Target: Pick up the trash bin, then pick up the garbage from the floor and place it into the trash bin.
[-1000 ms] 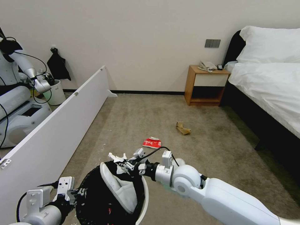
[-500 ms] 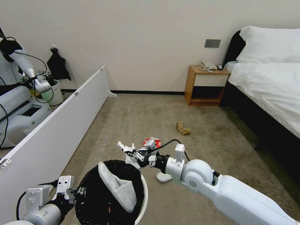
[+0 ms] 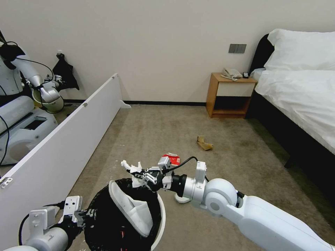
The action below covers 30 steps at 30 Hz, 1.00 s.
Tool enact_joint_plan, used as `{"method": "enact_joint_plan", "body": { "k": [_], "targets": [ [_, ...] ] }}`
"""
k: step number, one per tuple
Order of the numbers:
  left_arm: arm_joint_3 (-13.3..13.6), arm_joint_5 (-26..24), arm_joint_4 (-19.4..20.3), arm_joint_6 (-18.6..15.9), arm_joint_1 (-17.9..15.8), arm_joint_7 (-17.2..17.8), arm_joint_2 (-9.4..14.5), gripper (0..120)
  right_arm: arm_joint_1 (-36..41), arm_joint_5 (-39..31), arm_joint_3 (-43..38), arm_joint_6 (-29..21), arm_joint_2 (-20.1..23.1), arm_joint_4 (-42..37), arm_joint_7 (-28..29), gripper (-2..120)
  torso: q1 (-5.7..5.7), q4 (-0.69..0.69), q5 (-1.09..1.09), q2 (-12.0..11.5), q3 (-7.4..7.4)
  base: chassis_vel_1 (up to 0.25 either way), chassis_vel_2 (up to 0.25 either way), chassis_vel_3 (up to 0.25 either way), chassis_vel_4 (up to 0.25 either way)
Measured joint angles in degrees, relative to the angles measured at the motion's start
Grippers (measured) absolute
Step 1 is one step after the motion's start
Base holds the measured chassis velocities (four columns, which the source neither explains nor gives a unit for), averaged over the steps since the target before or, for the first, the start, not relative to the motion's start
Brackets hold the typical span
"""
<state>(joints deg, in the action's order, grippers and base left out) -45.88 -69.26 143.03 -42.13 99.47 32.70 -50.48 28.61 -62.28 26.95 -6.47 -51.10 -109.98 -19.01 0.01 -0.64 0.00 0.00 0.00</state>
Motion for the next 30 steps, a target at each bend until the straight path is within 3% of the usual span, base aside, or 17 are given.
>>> {"method": "enact_joint_plan", "body": {
  "k": [15,30],
  "targets": [
    [-0.2,-0.9,0.2,0.0,-0.3,0.3,0.7,2,-3.3,-0.7,7.8,-1.7,-0.3,1.8,-4.5,0,0.00,0.00,0.00,0.0,0.00,0.000,0.000,0.000,0.000],
    [-0.1,-1.2,0.2,0.0,-0.3,0.5,1.0,2,-9.0,-1.3,14.5,-5.9,-2.1,3.8,2.6,0,0.00,0.00,0.00,0.0,0.00,0.000,0.000,0.000,0.000]
  ]
}}
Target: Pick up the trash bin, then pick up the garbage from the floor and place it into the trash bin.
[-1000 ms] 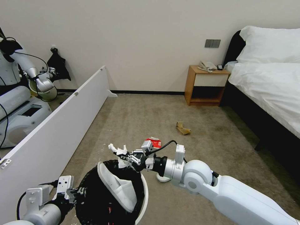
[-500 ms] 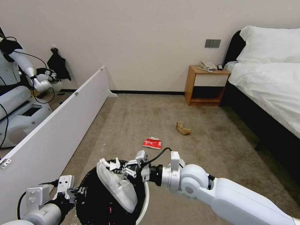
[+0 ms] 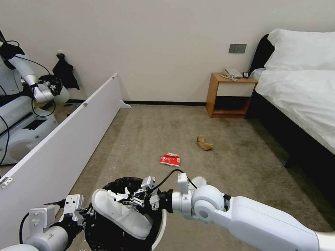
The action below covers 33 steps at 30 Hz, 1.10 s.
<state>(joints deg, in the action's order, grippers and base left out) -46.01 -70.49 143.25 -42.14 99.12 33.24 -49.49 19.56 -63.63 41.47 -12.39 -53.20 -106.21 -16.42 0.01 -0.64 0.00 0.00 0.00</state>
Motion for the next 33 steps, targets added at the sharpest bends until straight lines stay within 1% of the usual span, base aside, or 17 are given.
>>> {"method": "enact_joint_plan", "body": {
  "k": [4,19,22,23,25,26,28,29,31,32,33],
  "targets": [
    [0.0,-0.1,0.0,0.0,0.1,0.1,0.2,2,-0.2,-0.2,1.1,-1.2,-0.7,0.7,1.7,0,0.00,0.00,0.00,0.0,0.00,0.000,0.000,0.000,0.000],
    [0.1,-0.2,0.0,0.0,-0.1,0.3,0.4,2,-0.8,-1.2,3.3,-3.3,-1.3,0.2,3.5,0,0.00,0.00,0.00,0.0,0.00,0.000,0.000,0.000,0.000],
    [0.1,-0.5,0.0,0.0,-0.1,0.5,0.5,2,-0.8,-1.0,3.6,-3.4,-1.4,0.2,3.6,16,0.00,0.00,0.00,0.0,0.00,0.000,0.000,0.000,0.000],
    [0.1,-0.5,0.0,0.0,-0.1,0.5,0.5,2,-0.8,-1.0,3.6,-3.4,-1.4,0.2,3.6,16,0.00,0.00,0.00,0.0,0.00,0.000,0.000,0.000,0.000],
    [0.1,-0.6,0.0,0.0,-0.1,0.6,0.5,2,-0.6,-0.9,3.7,-3.5,-1.6,0.2,3.7,23,0.00,0.00,0.00,0.0,0.00,0.000,0.000,0.000,0.000],
    [0.1,-0.6,0.0,0.0,-0.1,0.6,0.5,2,-0.6,-0.9,3.7,-3.5,-1.6,0.2,3.7,23,0.00,0.00,0.00,0.0,0.00,0.000,0.000,0.000,0.000],
    [0.2,-0.6,0.0,0.0,-0.1,0.6,0.4,2,-0.6,-0.8,3.7,-3.5,-1.7,0.2,3.8,35,0.00,0.00,0.00,0.0,0.00,0.000,0.000,0.000,0.000],
    [0.2,-0.6,0.0,0.0,-0.1,0.6,0.4,2,-0.6,-0.8,3.7,-3.5,-1.7,0.2,3.8,35,0.00,0.00,0.00,0.0,0.00,0.000,0.000,0.000,0.000],
    [0.3,-0.7,0.0,0.0,-0.1,0.7,0.4,2,-1.0,-0.9,3.5,-3.5,-1.9,0.2,3.8,45,0.00,0.00,0.00,0.0,0.00,0.000,0.000,0.000,0.000],
    [0.3,-0.7,0.0,0.0,-0.1,0.7,0.4,2,-1.0,-0.9,3.5,-3.5,-1.9,0.2,3.8,45,0.00,0.00,0.00,0.0,0.00,0.000,0.000,0.000,0.000],
    [0.3,-0.7,0.0,0.0,-0.1,0.7,0.4,2,-1.1,-0.9,3.3,-3.4,-2.0,0.2,3.8,50,0.00,0.00,0.00,0.0,0.00,0.000,0.000,0.000,0.000]
  ]
}}
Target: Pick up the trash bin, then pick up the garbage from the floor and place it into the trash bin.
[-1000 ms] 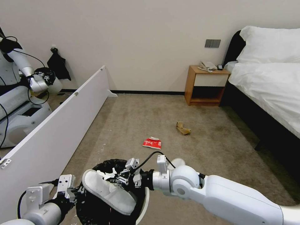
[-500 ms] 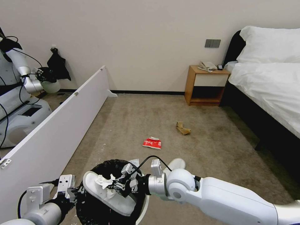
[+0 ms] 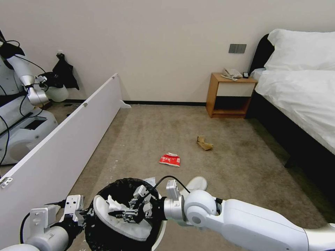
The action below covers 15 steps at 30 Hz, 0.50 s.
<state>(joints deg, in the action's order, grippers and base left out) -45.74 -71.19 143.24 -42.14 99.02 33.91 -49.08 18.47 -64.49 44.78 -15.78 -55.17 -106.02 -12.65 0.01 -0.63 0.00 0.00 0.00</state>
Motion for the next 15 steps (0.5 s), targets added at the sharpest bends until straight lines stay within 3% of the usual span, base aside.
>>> {"method": "enact_joint_plan", "body": {
  "k": [12,15],
  "targets": [
    [-0.1,-0.5,0.0,0.0,0.1,0.2,0.5,2,0.6,0.2,-3.9,0.9,1.6,-2.5,-0.1,97,0.00,-0.01,0.01,0.0,0.00,0.000,0.000,0.000,0.000],
    [-0.1,-0.6,0.0,0.0,0.1,0.2,0.5,2,1.1,0.2,-5.2,1.1,2.4,-3.1,-0.3,99,0.00,0.00,0.01,0.0,0.00,0.000,0.000,0.000,0.000]
  ]
}}
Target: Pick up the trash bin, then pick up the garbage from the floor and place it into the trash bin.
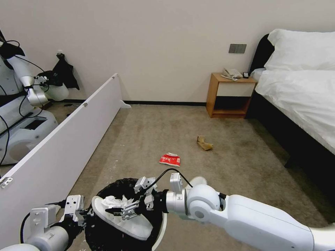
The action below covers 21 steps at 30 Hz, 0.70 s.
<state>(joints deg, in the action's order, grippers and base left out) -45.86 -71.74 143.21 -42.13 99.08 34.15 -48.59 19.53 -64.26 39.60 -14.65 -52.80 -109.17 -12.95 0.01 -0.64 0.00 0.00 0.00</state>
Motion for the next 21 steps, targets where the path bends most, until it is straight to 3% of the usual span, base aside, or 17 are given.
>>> {"method": "enact_joint_plan", "body": {
  "k": [18,19,21],
  "targets": [
    [-0.1,0.0,-0.2,0.0,0.2,0.1,-0.3,2,2.9,0.3,-6.4,1.1,4.8,-4.6,-1.0,100,0.00,0.01,0.00,0.0,0.00,0.000,0.000,0.000,0.000],
    [-0.2,0.1,-0.2,0.0,0.2,0.1,-0.5,2,3.7,0.3,-7.7,1.2,5.5,-5.3,-1.0,100,0.00,0.00,0.00,0.0,0.00,0.000,0.000,0.000,0.000],
    [-0.6,0.1,-0.1,0.0,0.5,0.2,-0.7,2,9.8,1.2,-17.9,2.7,9.0,-8.0,1.1,100,0.00,0.00,0.01,0.0,0.00,0.000,0.000,0.000,0.000]
  ]
}}
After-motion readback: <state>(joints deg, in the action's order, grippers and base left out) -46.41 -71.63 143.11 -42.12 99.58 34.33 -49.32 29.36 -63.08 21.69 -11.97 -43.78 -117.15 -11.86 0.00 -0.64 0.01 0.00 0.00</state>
